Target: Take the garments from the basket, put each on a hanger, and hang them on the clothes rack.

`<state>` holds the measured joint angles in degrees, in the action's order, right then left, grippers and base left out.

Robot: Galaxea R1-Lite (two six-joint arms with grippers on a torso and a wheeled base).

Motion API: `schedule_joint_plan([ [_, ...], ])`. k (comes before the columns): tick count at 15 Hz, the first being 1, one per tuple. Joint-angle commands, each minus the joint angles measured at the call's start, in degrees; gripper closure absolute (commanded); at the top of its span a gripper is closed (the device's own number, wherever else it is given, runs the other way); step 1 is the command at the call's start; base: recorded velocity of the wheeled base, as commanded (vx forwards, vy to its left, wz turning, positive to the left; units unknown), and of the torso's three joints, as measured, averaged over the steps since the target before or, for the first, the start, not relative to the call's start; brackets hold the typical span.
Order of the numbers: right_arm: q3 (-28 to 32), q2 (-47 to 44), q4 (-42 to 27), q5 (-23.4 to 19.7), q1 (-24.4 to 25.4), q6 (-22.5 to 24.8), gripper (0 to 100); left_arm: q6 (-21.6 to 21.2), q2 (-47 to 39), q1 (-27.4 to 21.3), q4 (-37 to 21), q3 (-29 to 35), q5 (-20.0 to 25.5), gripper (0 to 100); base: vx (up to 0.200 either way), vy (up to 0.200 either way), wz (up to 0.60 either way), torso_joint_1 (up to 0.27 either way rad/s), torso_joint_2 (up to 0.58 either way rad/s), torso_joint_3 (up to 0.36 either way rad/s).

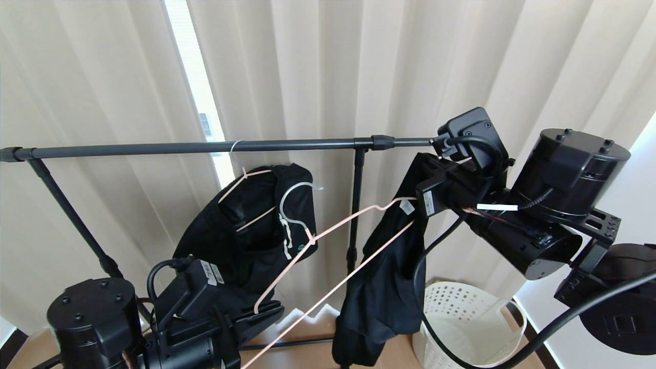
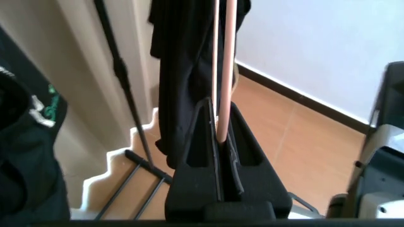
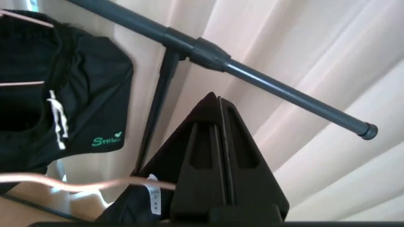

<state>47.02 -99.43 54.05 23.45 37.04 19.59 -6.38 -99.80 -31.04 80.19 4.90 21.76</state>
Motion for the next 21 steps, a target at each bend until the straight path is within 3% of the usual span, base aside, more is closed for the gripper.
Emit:
schedule_joint_plan([
  [1, 0.27, -0.59, 0.00, 0.01, -0.47, 0.01, 100, -0.04, -0.83, 0.63, 0.05, 0.37, -0.14, 100, 0.000, 0.000, 0.00, 0.000, 0.00, 0.000],
  [5, -0.26, -0.51, -0.09, 0.01, 0.23, 0.01, 100, 0.40, -1.01, 1.77, 0.05, 1.95, -2.78, 100, 0.000, 0.000, 0.00, 0.000, 0.00, 0.000],
  [8, -1.84, -1.03, 0.00, 0.10, 6.12, -0.25, 100, 0.57, -2.24, 0.98, 0.14, 2.48, -2.60, 100, 0.000, 0.000, 0.00, 0.000, 0.00, 0.000],
  [21, -5.80, 1.96, -0.09, 0.80, 18.34, -2.80, 100, 0.93, -2.50, -0.60, 0.23, 1.87, -2.34, 100, 0.000, 0.000, 0.00, 0.000, 0.00, 0.000],
])
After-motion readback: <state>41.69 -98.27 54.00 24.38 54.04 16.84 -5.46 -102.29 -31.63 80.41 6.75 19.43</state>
